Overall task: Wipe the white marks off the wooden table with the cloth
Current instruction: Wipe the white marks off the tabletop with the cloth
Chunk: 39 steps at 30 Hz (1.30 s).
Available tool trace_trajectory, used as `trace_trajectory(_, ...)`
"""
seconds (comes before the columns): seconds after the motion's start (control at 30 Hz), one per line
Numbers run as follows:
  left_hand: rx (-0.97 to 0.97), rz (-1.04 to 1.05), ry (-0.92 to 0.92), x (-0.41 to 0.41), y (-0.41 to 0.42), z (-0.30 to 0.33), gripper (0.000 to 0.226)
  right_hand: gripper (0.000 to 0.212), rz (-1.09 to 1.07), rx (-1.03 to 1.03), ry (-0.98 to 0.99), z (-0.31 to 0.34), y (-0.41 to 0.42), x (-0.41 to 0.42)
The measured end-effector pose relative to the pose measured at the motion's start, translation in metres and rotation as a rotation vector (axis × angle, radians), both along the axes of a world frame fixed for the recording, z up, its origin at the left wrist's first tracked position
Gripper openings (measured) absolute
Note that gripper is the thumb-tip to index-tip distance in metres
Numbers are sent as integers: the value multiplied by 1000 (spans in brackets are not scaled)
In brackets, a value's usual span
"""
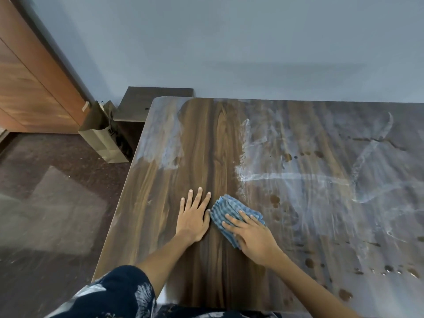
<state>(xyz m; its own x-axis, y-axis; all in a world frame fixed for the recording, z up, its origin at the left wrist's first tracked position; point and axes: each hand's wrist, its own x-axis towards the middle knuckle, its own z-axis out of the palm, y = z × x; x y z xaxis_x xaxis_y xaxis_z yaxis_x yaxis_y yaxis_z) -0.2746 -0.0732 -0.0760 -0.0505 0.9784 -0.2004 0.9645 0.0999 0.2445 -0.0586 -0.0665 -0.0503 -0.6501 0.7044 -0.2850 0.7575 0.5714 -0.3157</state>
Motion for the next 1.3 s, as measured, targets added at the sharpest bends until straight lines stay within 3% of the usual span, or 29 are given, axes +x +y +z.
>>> trace_trajectory(0.43, 27, 9, -36, 12, 102, 3, 55, 49, -225, 33, -26, 10, 128, -25)
trace_trajectory(0.97, 61, 39, -23, -1, 289, 7, 55, 47, -299, 52, 54, 1, 330, -65)
trace_trajectory(1.3, 212, 45, -12, -5, 323, -12, 58, 46, -350, 36, 88, -3, 441, -108)
